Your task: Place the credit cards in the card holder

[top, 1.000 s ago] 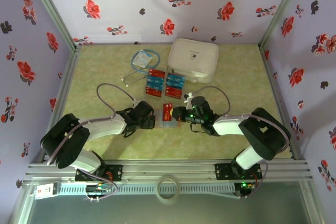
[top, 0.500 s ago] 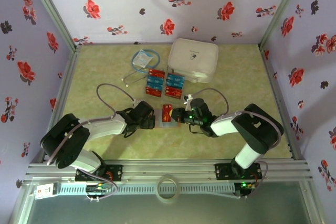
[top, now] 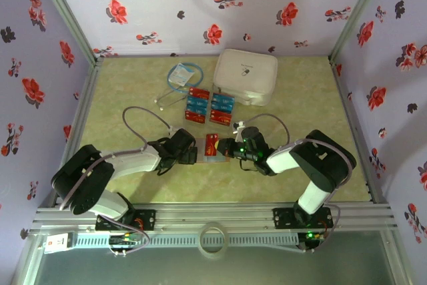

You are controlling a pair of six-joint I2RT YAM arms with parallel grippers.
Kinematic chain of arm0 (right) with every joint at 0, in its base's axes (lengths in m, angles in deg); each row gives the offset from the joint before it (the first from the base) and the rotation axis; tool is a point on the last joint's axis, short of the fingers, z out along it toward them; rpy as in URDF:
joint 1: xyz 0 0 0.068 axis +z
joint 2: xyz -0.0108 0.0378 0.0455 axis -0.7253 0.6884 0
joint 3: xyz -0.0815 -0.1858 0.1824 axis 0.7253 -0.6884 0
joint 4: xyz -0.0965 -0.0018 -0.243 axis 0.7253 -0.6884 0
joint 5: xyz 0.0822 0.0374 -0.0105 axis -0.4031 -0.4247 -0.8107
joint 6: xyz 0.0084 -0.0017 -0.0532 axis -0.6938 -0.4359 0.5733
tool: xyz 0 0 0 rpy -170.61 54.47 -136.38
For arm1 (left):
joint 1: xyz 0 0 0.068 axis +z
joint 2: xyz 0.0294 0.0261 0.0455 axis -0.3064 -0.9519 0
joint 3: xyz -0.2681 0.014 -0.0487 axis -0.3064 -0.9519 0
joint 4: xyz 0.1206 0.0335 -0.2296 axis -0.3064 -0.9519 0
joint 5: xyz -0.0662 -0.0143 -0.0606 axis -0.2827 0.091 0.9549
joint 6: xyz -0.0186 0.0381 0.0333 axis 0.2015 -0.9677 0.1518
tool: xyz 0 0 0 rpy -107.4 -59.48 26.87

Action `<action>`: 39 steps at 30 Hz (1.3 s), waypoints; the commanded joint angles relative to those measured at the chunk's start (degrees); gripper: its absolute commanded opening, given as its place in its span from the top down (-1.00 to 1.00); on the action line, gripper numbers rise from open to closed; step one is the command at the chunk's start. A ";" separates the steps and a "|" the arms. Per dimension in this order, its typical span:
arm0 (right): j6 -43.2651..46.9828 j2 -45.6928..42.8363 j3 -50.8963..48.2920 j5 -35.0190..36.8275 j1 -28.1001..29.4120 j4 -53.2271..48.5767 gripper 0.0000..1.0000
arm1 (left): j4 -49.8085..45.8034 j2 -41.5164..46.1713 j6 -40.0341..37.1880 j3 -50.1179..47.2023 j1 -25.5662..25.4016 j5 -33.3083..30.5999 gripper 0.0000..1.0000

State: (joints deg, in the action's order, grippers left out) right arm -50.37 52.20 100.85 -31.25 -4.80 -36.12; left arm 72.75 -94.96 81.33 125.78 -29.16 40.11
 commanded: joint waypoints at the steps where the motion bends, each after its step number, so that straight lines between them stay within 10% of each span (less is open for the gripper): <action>1: -1.03 1.02 -1.04 0.17 0.65 2.80 1.00 | -3.28 0.24 0.04 -1.43 -0.55 -1.17 -0.99; 39: -3.35 4.81 -3.55 -3.07 0.85 7.15 1.00 | -3.23 0.05 -0.18 -1.06 -0.63 -1.33 -0.99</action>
State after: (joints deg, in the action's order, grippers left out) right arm -54.09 57.01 98.03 -33.35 -4.47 -27.42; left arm 72.75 -94.96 81.33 125.78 -29.16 40.11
